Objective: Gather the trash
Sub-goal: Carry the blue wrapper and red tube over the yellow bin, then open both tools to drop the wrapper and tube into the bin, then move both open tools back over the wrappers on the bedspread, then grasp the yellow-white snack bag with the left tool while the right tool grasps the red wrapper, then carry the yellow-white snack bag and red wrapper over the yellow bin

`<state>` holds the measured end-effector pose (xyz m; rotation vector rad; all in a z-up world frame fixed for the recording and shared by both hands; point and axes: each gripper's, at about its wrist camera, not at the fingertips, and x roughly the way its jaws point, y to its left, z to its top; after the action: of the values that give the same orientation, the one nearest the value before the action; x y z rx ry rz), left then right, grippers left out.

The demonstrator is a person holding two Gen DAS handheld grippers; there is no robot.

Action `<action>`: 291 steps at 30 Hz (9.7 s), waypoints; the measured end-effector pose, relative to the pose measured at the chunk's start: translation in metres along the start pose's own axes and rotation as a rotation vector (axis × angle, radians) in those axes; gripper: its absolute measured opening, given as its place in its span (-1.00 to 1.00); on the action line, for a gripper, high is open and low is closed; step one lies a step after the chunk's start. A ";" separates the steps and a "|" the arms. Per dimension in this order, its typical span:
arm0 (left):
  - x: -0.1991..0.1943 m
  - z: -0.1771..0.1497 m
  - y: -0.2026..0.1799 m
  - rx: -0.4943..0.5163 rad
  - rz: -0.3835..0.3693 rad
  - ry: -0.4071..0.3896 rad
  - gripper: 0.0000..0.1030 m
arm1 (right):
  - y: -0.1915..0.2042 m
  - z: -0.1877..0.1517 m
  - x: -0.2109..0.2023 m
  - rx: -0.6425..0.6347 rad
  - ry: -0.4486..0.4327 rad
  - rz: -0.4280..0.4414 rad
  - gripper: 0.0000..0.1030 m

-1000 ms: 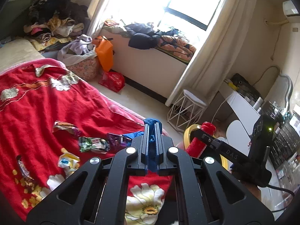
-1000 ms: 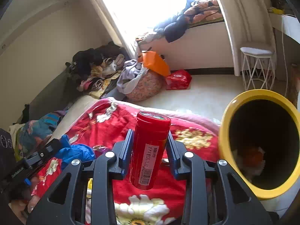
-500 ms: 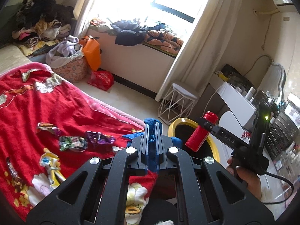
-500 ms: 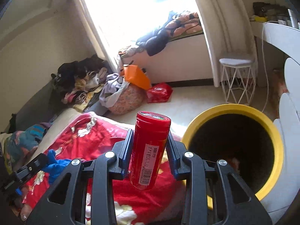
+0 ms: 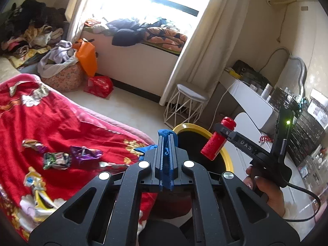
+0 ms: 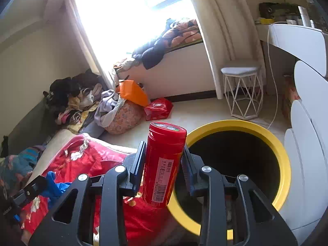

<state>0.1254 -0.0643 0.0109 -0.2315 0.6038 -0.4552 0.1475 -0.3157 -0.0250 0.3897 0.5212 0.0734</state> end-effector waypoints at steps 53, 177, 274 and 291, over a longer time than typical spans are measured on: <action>0.147 -0.020 -0.083 0.118 -0.093 0.181 0.05 | -0.123 -0.006 0.021 0.162 0.026 -0.193 0.17; -0.017 -0.122 0.178 -0.371 0.375 0.212 -0.30 | 0.138 -0.132 0.132 -0.583 0.470 0.242 -0.87; 0.019 -0.038 -0.021 -0.018 0.074 0.089 -0.60 | -0.004 -0.020 0.008 -0.164 0.163 0.175 -0.88; 0.065 -0.030 -0.064 0.059 -0.009 0.103 -0.60 | -0.077 -0.017 0.018 -0.027 0.179 0.004 -0.88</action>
<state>0.1327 -0.1537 -0.0231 -0.1553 0.6888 -0.4950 0.1522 -0.3776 -0.0763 0.3595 0.6952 0.1195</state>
